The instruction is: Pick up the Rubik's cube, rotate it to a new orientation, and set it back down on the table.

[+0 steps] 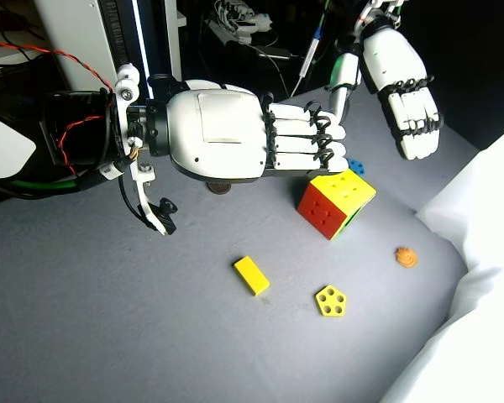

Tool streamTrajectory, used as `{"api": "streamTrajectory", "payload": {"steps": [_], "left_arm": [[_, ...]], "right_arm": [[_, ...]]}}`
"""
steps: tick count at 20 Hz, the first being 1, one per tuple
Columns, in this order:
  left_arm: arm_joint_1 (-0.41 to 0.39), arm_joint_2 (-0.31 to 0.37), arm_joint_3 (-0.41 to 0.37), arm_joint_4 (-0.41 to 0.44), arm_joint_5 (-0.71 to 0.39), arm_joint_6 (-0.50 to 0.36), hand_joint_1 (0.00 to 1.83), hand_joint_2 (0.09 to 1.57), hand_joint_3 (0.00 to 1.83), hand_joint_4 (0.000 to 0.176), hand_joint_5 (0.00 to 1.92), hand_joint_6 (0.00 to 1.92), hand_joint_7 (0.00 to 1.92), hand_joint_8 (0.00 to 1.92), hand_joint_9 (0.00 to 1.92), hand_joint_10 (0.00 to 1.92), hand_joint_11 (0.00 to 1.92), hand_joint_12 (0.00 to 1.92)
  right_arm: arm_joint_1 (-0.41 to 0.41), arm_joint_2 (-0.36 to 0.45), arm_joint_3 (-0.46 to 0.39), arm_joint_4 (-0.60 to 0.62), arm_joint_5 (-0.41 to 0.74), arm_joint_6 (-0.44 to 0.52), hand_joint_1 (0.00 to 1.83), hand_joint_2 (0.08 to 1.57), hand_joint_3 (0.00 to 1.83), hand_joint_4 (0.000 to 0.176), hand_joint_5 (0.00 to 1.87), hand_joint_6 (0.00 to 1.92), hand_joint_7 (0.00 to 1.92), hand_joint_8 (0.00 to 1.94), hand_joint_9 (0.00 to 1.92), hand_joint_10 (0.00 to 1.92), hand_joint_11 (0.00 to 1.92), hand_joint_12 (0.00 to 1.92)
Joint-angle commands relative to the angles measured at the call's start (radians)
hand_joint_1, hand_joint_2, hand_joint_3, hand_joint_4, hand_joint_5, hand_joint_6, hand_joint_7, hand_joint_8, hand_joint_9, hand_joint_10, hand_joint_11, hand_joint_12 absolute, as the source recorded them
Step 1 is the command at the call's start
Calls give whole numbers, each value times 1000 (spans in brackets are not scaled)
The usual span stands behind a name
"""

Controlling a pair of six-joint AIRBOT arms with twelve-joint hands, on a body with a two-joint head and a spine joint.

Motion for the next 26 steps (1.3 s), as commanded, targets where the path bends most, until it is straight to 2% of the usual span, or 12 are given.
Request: {"api": "streamTrajectory", "payload": {"steps": [1, 4, 8, 9, 13, 16, 18, 21, 26], "left_arm": [[-8, -3, 2, 33, -88, 14, 626, 1095, 0, 0, 0, 0, 0, 0, 72, 3, 0, 403], [8, -27, 6, -4, -102, 39, 1006, 1050, 0, 0, 0, 0, 0, 0, 27, 0, 0, 284], [25, -49, 15, -39, -113, 39, 1127, 1088, 2, 0, 0, 0, 0, 0, 0, 0, 0, 168], [28, -59, 18, -49, -128, 42, 1112, 1095, 4, 0, 0, 0, 0, 0, 3, 1, 0, 193], [28, -104, 47, -92, -133, 58, 1147, 1042, 0, 0, 0, 0, 0, 0, 0, 0, 0, 74], [9, -148, 70, -181, -145, 108, 1112, 1077, 5, 0, 0, 0, 0, 0, 0, 0, 0, 57], [-4, -178, 83, -227, -176, 142, 1098, 1047, 14, 0, 0, 0, 0, 0, 0, 0, 0, 160], [-6, -200, 96, -262, -194, 149, 1060, 1054, 5, 0, 0, 0, 0, 0, 0, 0, 0, 8], [2, -230, 124, -308, -196, 169, 1081, 1027, 0, 0, 0, 0, 0, 0, 0, 0, 9, 8]], "right_arm": [[5, 7, -3, 39, 117, -2, 0, 1277, 28, 0, 0, 0, 15, 6, 0, 0, 0, 0], [3, 7, -5, 39, 117, -7, 0, 1272, 22, 0, 3, 1, 21, 7, 8, 3, 0, 0], [1, 7, -9, 39, 120, -28, 0, 1271, 18, 0, 0, 0, 1, 0, 0, 0, 0, 0], [0, 7, -10, 39, 124, -31, 0, 1271, 17, 0, 0, 0, 12, 5, 4, 2, 0, 0], [-1, 7, -11, 39, 126, -32, 0, 1273, 15, 0, 0, 0, 14, 4, 5, 2, 0, 0], [-1, 7, -11, 39, 126, -32, 12, 1269, 10, 0, 5, 2, 25, 7, 13, 5, 0, 0], [-1, 7, -11, 39, 128, -33, 38, 1265, 6, 0, 0, 0, 15, 2, 10, 3, 0, 0], [-1, 7, -11, 39, 128, -36, 1, 1268, 6, 0, 0, 0, 14, 0, 1, 0, 0, 0], [-2, 6, -12, 91, 113, -93, 0, 1270, 5, 0, 0, 0, 9, 0, 0, 0, 0, 0]]}}
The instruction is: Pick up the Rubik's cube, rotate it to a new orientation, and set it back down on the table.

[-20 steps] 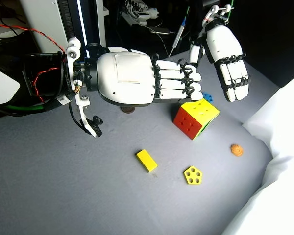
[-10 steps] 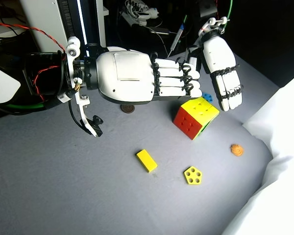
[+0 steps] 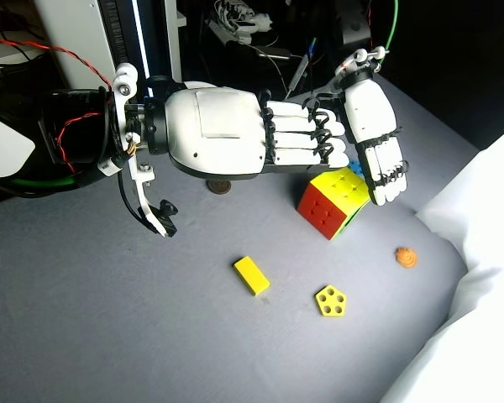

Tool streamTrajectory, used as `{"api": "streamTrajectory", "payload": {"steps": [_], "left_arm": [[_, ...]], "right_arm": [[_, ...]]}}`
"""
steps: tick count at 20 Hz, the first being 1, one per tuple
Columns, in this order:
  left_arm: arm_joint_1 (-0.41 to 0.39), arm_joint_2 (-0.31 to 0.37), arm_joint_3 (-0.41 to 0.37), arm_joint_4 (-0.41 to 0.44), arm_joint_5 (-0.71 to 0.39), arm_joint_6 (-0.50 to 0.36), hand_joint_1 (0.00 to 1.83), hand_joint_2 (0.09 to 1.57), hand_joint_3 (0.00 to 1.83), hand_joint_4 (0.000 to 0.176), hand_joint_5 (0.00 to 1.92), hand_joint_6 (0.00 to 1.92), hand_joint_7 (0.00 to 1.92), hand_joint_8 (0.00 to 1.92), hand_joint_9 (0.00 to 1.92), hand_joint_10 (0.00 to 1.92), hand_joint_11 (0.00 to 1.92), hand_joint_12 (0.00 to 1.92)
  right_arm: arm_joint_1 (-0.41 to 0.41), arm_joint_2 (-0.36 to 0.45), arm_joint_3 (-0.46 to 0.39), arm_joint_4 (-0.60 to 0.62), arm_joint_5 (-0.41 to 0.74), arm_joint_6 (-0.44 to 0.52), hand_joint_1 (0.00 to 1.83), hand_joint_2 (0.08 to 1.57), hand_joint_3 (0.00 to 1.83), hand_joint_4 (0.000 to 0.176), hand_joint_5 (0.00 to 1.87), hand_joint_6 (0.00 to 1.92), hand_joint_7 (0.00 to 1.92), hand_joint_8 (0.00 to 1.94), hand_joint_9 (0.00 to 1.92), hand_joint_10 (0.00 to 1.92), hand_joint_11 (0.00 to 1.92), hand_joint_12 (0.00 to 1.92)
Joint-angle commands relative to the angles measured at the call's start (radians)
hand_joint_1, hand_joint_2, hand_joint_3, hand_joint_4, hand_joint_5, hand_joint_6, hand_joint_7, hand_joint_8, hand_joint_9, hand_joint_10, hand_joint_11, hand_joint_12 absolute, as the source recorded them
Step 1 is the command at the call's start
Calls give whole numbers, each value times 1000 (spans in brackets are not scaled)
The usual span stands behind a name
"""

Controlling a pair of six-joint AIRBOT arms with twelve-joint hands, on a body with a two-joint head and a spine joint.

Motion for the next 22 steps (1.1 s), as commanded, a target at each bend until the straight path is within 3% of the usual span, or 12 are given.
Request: {"api": "streamTrajectory", "payload": {"steps": [1, 10, 22], "left_arm": [[0, 2, 5, 61, -31, 1, 1072, 1029, 0, 0, 0, 0, 0, 0, 0, 0, 9, 9], [20, -31, 57, 60, -35, 1, 1054, 994, 0, 0, 0, 0, 0, 0, 0, 0, 0, 0], [35, -74, 118, 66, -27, 1, 1029, 1015, 4, 0, 0, 0, 0, 0, 0, 0, 0, 0]], "right_arm": [[5, 4, -2, 35, 108, -3, 0, 1273, 6, 0, 0, 0, 1, 0, 0, 0, 0, 0], [-3, 4, -2, 79, 7, -6, 0, 1262, 0, 0, 0, 0, 19, 4, 8, 2, 0, 0], [-22, 2, -1, 127, 8, -66, 0, 1263, 0, 0, 22, 9, 50, 12, 31, 10, 0, 0]]}}
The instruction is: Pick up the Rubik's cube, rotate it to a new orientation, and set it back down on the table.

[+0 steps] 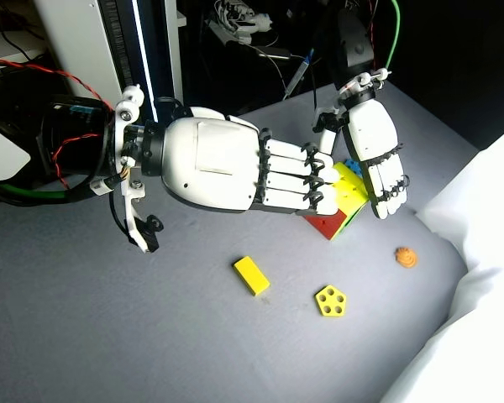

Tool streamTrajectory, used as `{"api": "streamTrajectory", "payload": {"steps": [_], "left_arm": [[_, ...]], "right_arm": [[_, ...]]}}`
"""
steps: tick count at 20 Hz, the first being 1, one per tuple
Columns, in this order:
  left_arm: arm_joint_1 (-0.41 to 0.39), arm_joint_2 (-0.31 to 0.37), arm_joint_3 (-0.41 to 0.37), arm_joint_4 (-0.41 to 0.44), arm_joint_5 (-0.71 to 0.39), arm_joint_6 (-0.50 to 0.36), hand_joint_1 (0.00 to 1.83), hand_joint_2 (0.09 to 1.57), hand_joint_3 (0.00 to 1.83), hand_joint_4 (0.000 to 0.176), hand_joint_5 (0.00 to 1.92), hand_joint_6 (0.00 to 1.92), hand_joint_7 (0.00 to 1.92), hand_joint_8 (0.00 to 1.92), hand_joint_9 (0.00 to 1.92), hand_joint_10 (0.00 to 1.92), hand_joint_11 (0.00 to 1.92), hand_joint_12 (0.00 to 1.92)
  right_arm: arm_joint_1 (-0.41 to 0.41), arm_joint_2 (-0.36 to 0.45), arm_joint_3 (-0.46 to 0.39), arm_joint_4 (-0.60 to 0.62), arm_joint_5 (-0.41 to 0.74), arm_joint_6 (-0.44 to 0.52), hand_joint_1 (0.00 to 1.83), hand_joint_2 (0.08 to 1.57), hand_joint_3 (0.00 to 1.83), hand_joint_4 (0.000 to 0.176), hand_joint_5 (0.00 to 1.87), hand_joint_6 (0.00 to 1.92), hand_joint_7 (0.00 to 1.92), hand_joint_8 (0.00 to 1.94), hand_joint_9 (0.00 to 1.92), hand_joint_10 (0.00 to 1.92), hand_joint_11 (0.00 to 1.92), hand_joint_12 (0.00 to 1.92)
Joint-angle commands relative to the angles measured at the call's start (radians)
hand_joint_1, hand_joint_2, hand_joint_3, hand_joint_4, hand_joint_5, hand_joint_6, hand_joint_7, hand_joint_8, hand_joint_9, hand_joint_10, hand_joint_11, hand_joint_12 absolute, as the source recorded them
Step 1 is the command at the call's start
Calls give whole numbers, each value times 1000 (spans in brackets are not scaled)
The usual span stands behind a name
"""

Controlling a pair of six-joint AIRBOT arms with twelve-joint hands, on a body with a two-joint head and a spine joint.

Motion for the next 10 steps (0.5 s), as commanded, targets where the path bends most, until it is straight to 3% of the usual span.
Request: {"api": "streamTrajectory", "payload": {"steps": [1, 10], "left_arm": [[-2, 2, 6, 65, -34, 0, 1047, 1000, 0, 0, 0, 0, 0, 0, 0, 0, 0, 0], [0, -28, 32, 68, -34, -12, 1020, 980, 0, 0, 0, 0, 0, 0, 0, 0, 0, 0]], "right_arm": [[6, 1, -1, 33, 124, 1, 0, 1267, 2, 0, 25, 10, 49, 11, 27, 8, 0, 0], [3, 0, 0, 71, 129, 13, 0, 1265, 0, 0, 29, 9, 47, 7, 24, 5, 0, 0]]}}
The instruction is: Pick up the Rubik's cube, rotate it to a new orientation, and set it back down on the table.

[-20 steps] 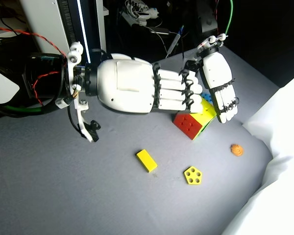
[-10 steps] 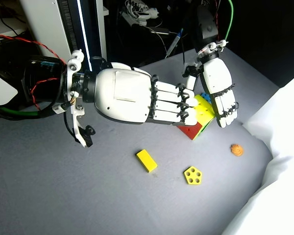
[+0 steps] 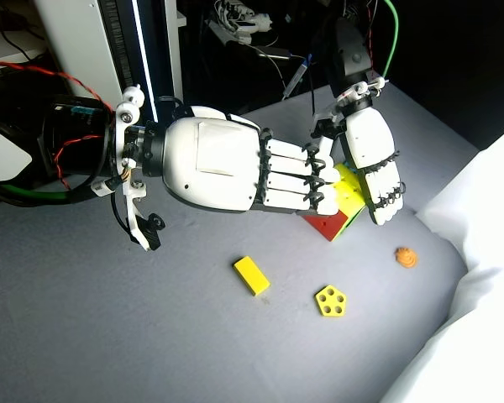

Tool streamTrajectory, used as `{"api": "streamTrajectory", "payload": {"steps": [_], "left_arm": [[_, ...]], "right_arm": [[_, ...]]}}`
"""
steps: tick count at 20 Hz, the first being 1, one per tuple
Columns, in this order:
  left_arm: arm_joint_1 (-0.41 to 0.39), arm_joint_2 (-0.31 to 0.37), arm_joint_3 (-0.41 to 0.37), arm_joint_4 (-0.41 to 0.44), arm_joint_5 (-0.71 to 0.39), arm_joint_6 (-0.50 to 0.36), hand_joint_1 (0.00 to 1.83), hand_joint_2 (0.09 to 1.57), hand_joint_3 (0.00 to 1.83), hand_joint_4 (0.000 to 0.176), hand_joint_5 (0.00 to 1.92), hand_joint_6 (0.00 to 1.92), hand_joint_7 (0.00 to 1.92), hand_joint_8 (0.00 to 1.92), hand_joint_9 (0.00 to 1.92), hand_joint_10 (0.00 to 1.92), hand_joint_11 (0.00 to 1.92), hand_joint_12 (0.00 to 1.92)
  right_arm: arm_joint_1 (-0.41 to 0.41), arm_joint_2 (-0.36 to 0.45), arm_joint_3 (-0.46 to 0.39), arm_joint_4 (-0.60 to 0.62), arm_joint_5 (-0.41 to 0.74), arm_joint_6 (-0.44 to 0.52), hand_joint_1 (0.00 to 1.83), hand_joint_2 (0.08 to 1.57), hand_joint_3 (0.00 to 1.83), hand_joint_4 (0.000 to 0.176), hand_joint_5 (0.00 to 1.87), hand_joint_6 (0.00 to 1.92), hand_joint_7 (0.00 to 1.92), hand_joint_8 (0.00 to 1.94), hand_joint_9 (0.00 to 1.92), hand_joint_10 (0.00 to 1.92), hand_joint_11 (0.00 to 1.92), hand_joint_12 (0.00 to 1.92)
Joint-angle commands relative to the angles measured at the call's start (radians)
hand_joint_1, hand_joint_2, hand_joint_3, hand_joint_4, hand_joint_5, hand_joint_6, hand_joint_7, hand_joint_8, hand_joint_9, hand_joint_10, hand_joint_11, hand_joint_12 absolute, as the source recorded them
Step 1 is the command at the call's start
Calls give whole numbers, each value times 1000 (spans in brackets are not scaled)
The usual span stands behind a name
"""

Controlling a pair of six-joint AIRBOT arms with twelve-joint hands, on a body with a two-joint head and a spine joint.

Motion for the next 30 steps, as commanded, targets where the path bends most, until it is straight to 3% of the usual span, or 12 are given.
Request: {"api": "streamTrajectory", "payload": {"steps": [1, 14, 16, 18, 19, 21, 23, 24, 25, 26, 27, 30], "left_arm": [[-5, -1, 2, 66, -36, -4, 1030, 968, 0, 0, 0, 0, 0, 0, 0, 0, 0, 0], [-5, -1, 0, 58, -36, -6, 999, 1008, 10, 0, 0, 0, 0, 0, 0, 0, 1, 0], [-4, -1, -1, 58, -36, -6, 1033, 999, 4, 0, 8, 3, 22, 8, 54, 20, 93, 48], [-3, -1, -3, 56, -36, -6, 1073, 1033, 0, 0, 206, 23, 276, 36, 303, 68, 3, 1051], [-3, -1, -3, 55, -36, -6, 1087, 1046, 1, 0, 305, 41, 411, 83, 440, 164, 6, 1332], [-3, -1, -4, 54, -36, -6, 1094, 1041, 0, 0, 456, 22, 535, 271, 373, 894, 88, 1490], [-3, -1, -5, 54, -36, -6, 1067, 1065, 1, 0, 471, 20, 319, 853, 259, 1239, 104, 1612], [-3, -1, -5, 54, -36, -6, 1092, 1086, 3, 0, 531, 58, 357, 975, 294, 1300, 132, 1671], [-3, -1, -7, 52, -36, -6, 1087, 1089, 0, 0, 476, 369, 390, 1014, 324, 1311, 144, 1688], [-2, -1, -8, 50, -36, -6, 1133, 1077, 0, 0, 362, 883, 461, 1017, 389, 1276, 151, 1693], [-3, -1, -9, 50, -36, -6, 1272, 1178, 1, 0, 281, 1291, 704, 1279, 443, 1305, 143, 1748], [-15, 0, -14, 45, -36, -7, 1308, 1230, 4, 0, 226, 1502, 718, 1424, 483, 1363, 177, 1785]], "right_arm": [[3, 3, 0, 20, 120, 4, 0, 1265, 0, 0, 25, 7, 51, 7, 31, 8, 0, 0], [-1, 2, 0, 24, 120, -3, 0, 1271, 1, 0, 20, 7, 52, 8, 30, 9, 0, 0], [-2, 2, 0, 25, 120, -7, 0, 1276, 3, 0, 16, 5, 53, 8, 33, 10, 0, 0], [-2, 2, 0, 29, 120, -7, 4, 1287, 8, 0, 11, 2, 48, 4, 21, 4, 0, 0], [-2, 2, 0, 30, 120, -7, 0, 1287, 8, 0, 4, 0, 45, 3, 21, 4, 0, 0], [-3, 2, 0, 32, 120, -13, 0, 1287, 7, 0, 0, 0, 33, 0, 8, 0, 0, 0], [-4, 2, 0, 32, 120, -14, 0, 1288, 6, 0, 0, 0, 21, 0, 1, 0, 0, 0], [-4, 2, 0, 32, 120, -14, 0, 1290, 7, 0, 0, 0, 23, 2, 0, 0, 0, 0], [-4, 2, 0, 32, 120, -14, 0, 1289, 6, 0, 0, 0, 23, 2, 0, 0, 0, 0], [-4, 1, 0, 34, 120, -14, 0, 1288, 5, 0, 0, 0, 18, 0, 1, 0, 0, 0], [-4, 1, -1, 36, 120, -14, 0, 1289, 6, 0, 0, 0, 32, 6, 15, 6, 0, 0], [-4, 0, -1, 41, 120, -15, 0, 1291, 6, 0, 10, 4, 51, 12, 25, 10, 0, 0]]}}
